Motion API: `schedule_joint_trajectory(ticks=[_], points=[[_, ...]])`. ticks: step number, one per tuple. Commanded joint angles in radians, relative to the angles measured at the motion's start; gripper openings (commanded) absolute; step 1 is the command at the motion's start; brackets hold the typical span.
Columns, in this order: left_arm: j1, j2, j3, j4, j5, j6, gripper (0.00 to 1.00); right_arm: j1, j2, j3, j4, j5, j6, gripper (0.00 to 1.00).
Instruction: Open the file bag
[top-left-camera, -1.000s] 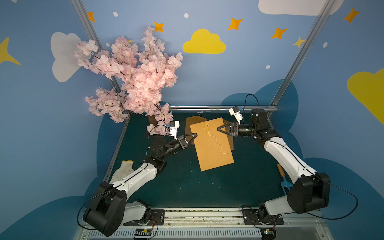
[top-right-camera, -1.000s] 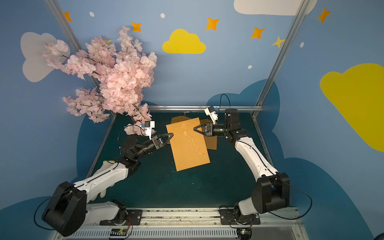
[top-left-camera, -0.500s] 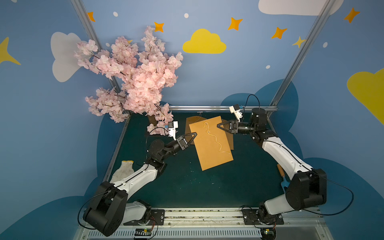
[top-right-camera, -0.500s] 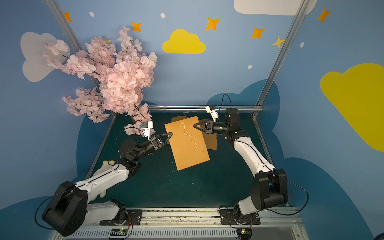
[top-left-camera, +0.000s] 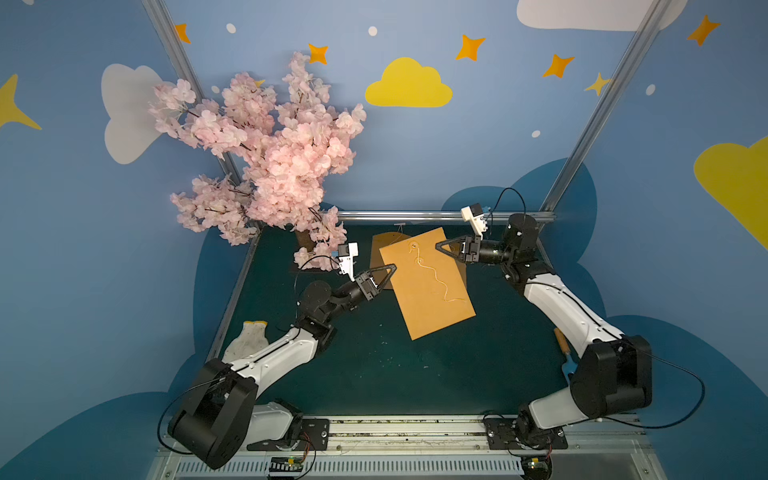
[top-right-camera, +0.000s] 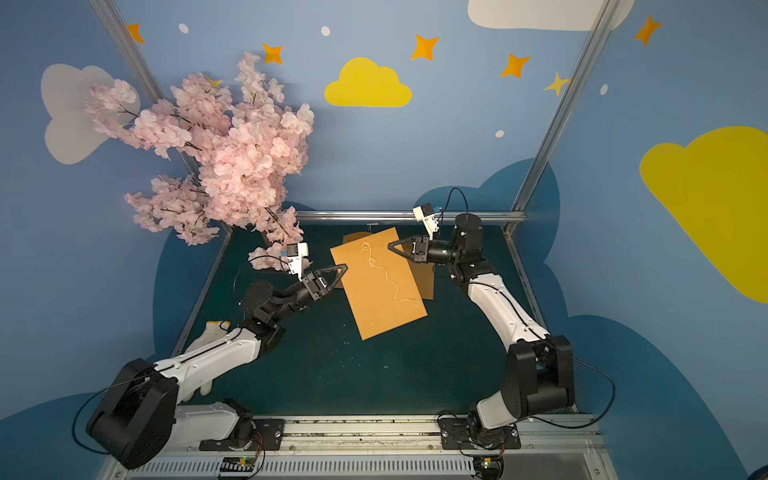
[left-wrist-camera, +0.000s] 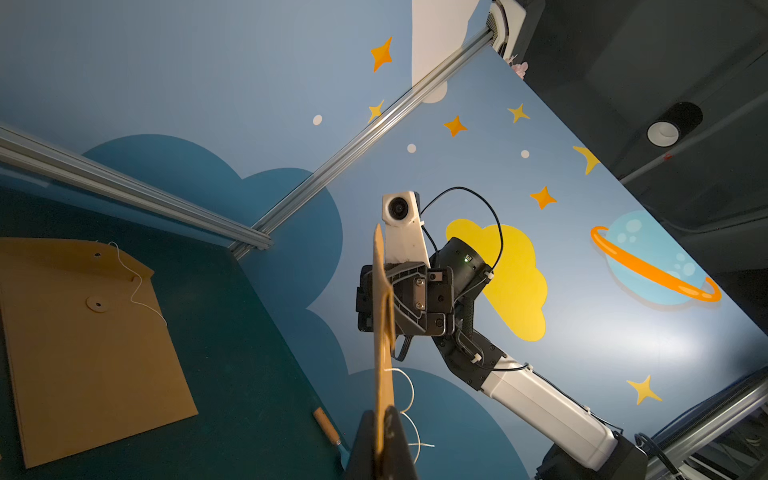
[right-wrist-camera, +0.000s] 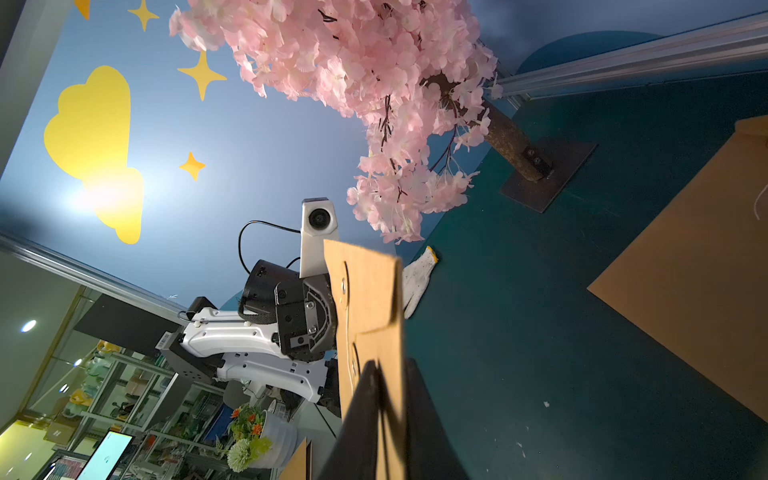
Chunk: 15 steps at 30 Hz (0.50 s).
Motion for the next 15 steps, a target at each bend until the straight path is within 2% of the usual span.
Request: schedule_joint_trajectory(ticks=[1,15], points=[[-0.019,-0.006,0.014,0.022,0.047,0.030,0.02,0.004,0.014,0.003,0.053,-0.013,0.026,0.16],[-0.035,-0.011,0.028,-0.014,0.059,0.062,0.02,0.006,0.012,0.010,0.079,-0.020,0.044,0.18]])
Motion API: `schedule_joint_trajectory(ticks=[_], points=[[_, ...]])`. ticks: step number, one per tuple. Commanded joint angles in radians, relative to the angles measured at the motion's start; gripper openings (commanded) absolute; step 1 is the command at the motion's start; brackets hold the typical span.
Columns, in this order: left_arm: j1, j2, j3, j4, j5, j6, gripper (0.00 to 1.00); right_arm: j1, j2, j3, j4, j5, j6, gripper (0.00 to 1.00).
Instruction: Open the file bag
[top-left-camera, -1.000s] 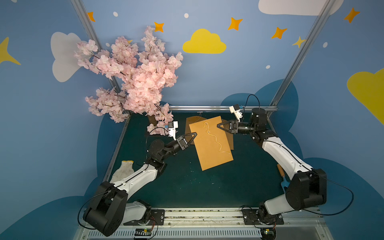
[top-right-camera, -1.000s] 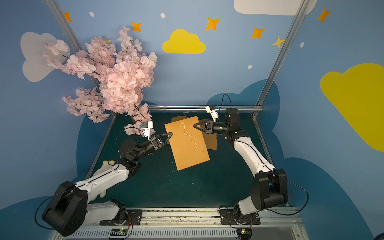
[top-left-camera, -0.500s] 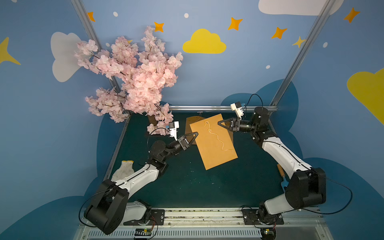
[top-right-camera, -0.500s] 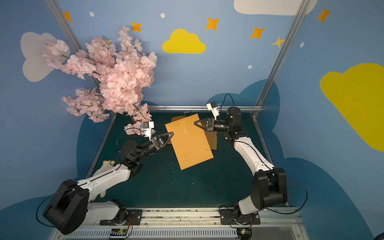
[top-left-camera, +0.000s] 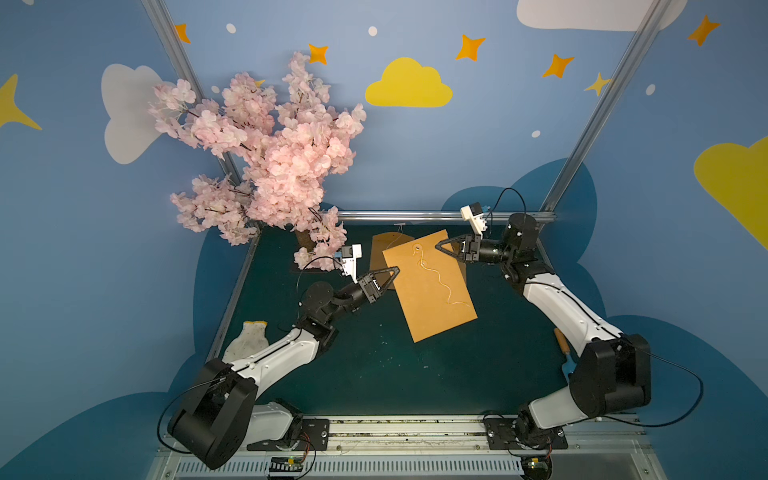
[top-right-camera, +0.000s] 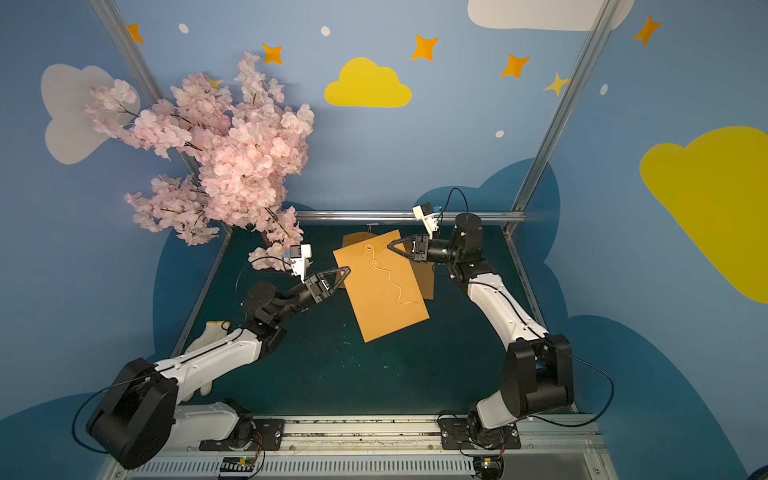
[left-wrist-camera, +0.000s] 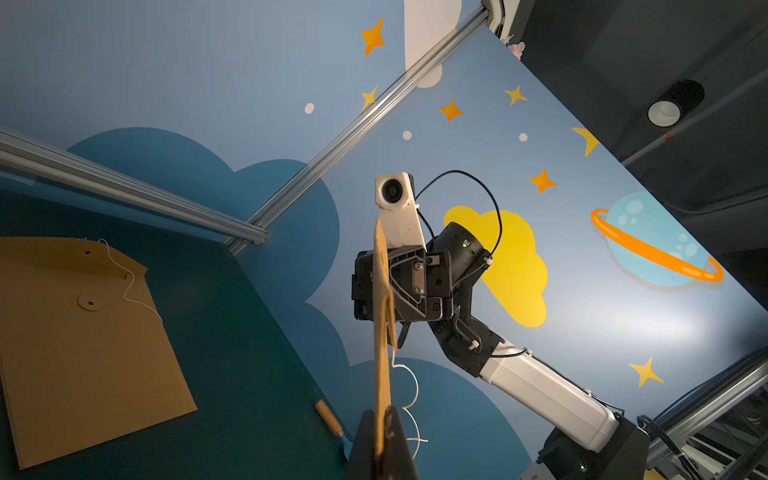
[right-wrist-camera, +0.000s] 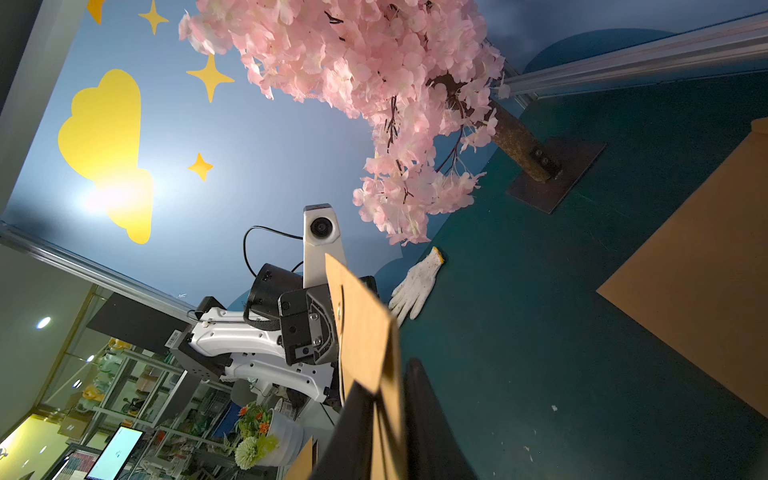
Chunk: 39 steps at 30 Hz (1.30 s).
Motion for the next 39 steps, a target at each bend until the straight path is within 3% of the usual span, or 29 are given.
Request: schedule_joint_trajectory(ticks=[1,8,16,21,30,39], points=[[-0.018,-0.011,0.031,-0.017,0.055,0.034,0.02,0.007,0.007,0.012,0.052,-0.010,0.015,0.20],[-0.029,-0.034,0.040,-0.145,0.065,0.107,0.03,0.010,0.001,0.021,0.045,-0.015,0.013,0.30],[-0.029,-0.076,0.032,-0.325,0.054,0.199,0.03,0.011,-0.009,0.033,-0.016,-0.012,-0.025,0.32],[-0.029,-0.069,0.007,-0.348,0.054,0.213,0.03,0.012,-0.006,0.029,-0.026,-0.019,-0.034,0.30],[-0.030,-0.062,0.007,-0.337,0.044,0.208,0.03,0.021,-0.001,0.021,-0.033,-0.033,-0.039,0.04],[-0.030,-0.097,0.014,-0.306,-0.034,0.196,0.27,0.048,-0.004,0.008,-0.040,-0.038,-0.055,0.00]])
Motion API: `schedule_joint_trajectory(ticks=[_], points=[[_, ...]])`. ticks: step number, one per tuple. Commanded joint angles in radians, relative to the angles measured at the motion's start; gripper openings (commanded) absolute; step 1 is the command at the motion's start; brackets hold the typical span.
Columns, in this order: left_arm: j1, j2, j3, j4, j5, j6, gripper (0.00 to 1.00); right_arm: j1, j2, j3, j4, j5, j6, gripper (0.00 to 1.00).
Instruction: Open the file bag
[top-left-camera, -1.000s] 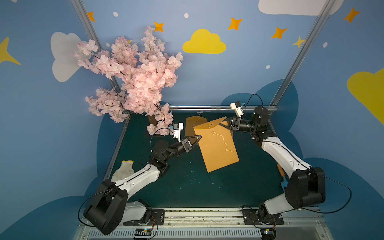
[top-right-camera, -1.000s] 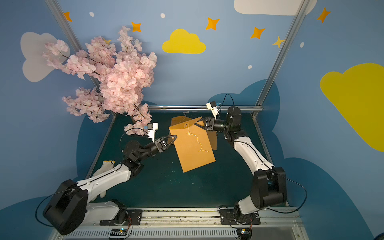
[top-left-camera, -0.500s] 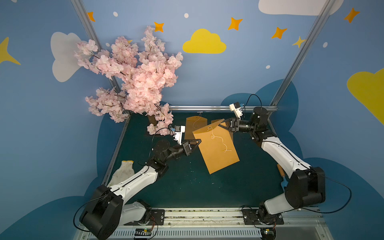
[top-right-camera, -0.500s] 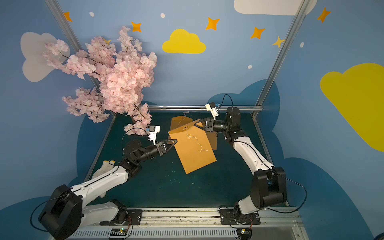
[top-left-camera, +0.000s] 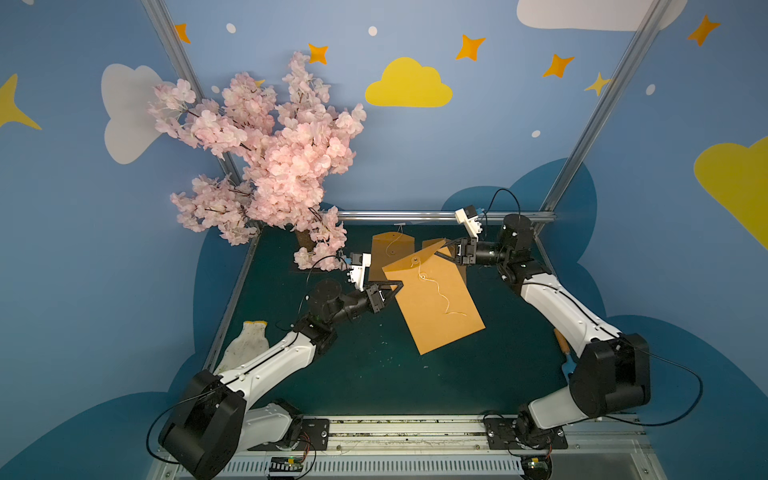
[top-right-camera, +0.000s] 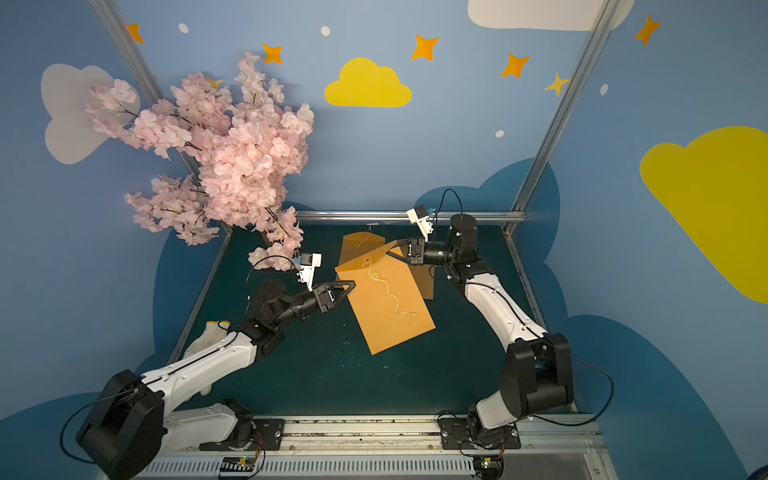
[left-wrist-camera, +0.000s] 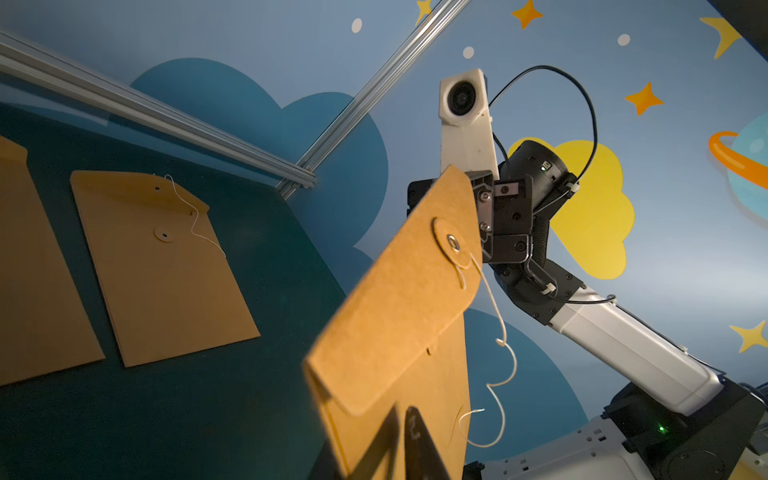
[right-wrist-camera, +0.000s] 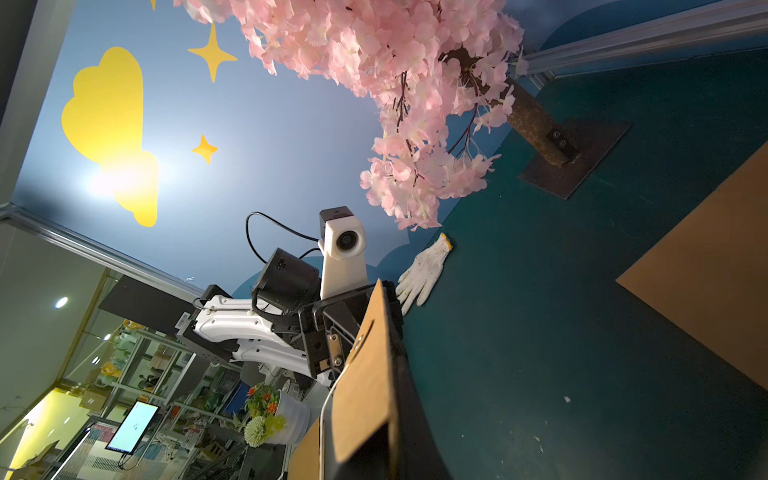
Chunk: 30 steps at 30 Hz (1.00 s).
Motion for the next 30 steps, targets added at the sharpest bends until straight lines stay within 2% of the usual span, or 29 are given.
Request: schedule_joint_trajectory(ticks=[1,6,21,27,30], points=[[-0.005,-0.021,-0.002,0.043,-0.039,0.001,0.28,0.015,-0.004,0.006,-0.003,-0.017,-0.023,0.00],[-0.005,-0.031,-0.007,0.079,-0.075,-0.010,0.32,0.024,-0.008,0.000,-0.036,-0.013,-0.055,0.00],[-0.003,-0.113,0.033,-0.049,-0.128,0.069,0.36,0.026,-0.015,-0.033,-0.035,-0.028,-0.059,0.00],[-0.003,-0.099,0.047,-0.047,-0.127,0.070,0.34,0.029,-0.030,-0.041,-0.084,-0.039,-0.099,0.00],[-0.002,-0.103,0.046,-0.044,-0.133,0.072,0.28,0.030,-0.035,-0.052,-0.097,-0.042,-0.111,0.00]])
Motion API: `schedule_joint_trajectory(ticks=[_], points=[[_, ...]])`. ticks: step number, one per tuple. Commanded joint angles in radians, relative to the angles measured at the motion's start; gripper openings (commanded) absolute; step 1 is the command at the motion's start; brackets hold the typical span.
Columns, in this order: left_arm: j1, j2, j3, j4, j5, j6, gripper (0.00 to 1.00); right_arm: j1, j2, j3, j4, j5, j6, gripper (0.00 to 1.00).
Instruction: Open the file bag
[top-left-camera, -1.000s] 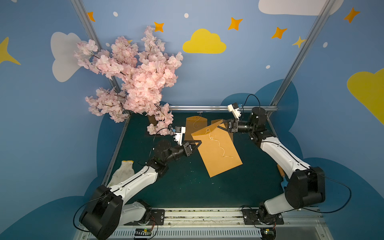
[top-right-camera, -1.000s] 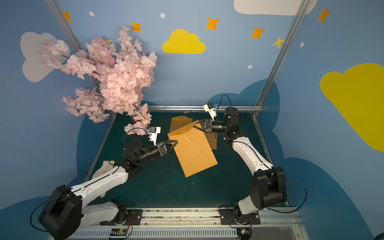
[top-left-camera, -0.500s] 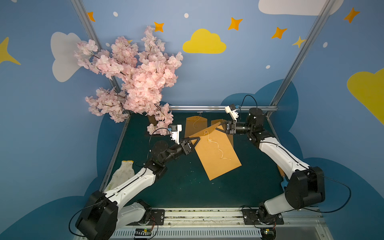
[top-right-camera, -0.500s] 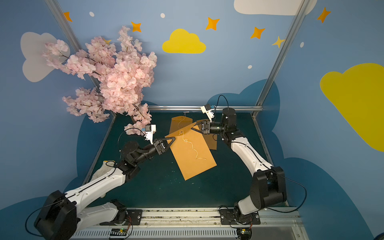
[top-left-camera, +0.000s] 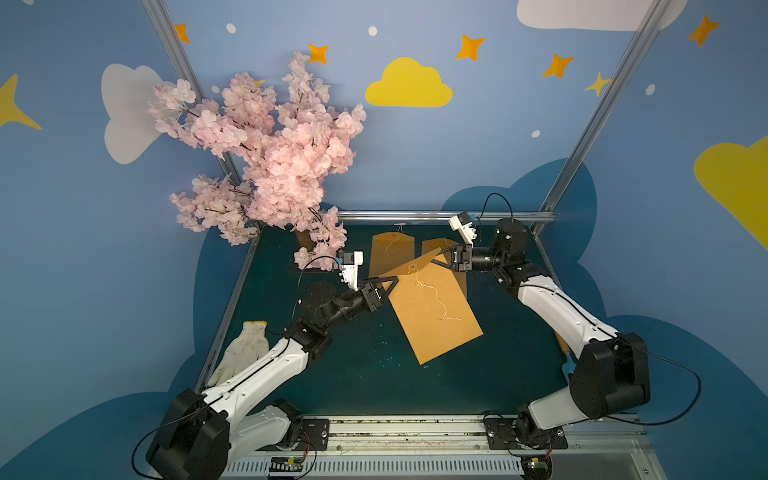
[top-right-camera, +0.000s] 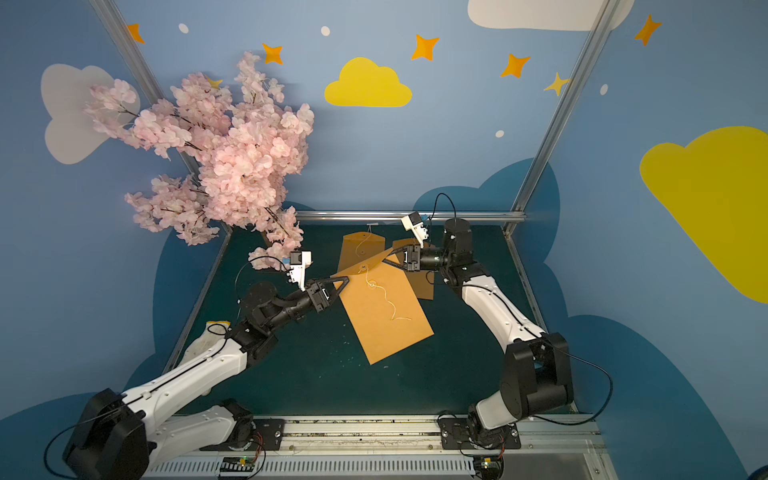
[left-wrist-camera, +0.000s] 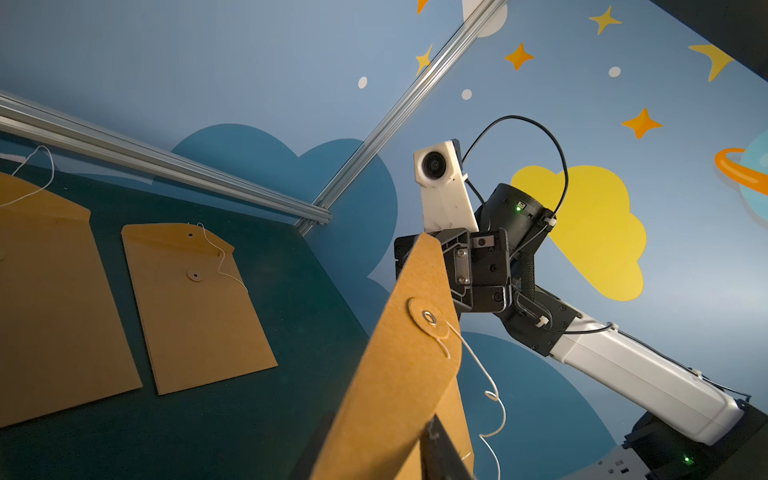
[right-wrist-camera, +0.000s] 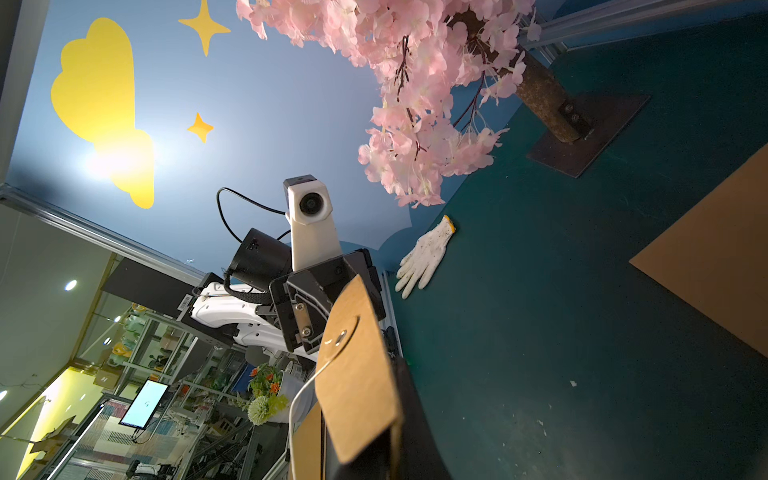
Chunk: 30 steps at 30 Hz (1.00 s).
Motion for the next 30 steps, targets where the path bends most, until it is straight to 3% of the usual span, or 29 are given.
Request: schedule_joint_trajectory(ticks=[1,6,12,19,30], points=[[0.004,-0.006,0.045,0.033,-0.027,0.024,0.24,0.009,-0.034,-0.025,-0.038,-0.031,-0.042,0.00],[0.004,-0.008,0.048,0.036,-0.022,0.022,0.20,0.015,-0.031,-0.030,-0.017,-0.028,-0.032,0.00],[0.003,-0.007,0.042,0.040,-0.031,0.021,0.31,0.019,-0.023,-0.022,0.025,-0.037,-0.003,0.00],[0.006,-0.020,0.052,0.043,-0.045,0.030,0.33,0.021,-0.020,-0.035,-0.032,-0.040,-0.048,0.00],[0.009,-0.015,0.056,0.058,-0.034,0.024,0.13,0.037,-0.018,-0.035,-0.054,-0.047,-0.074,0.02]])
